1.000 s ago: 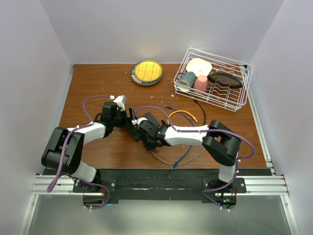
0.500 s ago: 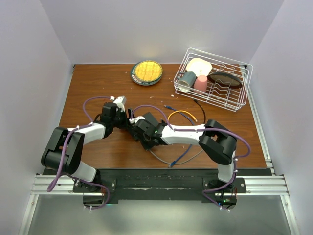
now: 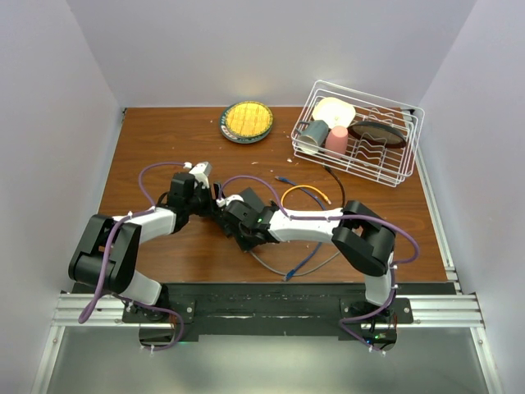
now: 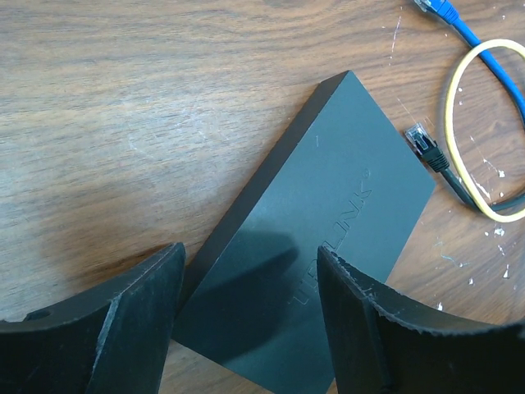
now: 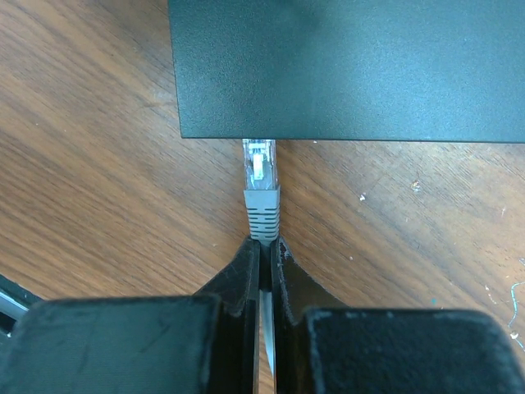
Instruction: Insert the plug into the switch port
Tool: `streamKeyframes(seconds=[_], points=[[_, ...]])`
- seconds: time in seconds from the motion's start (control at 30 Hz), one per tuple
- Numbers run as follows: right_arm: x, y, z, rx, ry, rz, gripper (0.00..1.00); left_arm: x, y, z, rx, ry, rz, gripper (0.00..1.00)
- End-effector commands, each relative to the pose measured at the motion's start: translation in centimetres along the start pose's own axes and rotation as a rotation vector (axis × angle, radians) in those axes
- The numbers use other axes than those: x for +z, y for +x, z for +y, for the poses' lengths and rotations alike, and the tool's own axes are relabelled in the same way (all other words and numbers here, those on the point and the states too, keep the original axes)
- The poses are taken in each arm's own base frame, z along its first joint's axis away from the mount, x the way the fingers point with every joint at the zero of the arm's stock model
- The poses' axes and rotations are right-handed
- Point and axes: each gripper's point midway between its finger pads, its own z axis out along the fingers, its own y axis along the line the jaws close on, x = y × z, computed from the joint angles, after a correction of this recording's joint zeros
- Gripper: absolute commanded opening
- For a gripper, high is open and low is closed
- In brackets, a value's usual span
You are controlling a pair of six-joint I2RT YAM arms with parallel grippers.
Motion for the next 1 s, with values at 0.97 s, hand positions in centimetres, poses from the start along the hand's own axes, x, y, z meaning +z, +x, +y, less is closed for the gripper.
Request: streamKeyframes(seconds=[0.97], points=[[2.2, 3.3, -3.8, 0.018, 0.129, 0.091, 0.0, -0.5, 0.7, -1.4, 0.016, 0.088, 0.019, 0.69]])
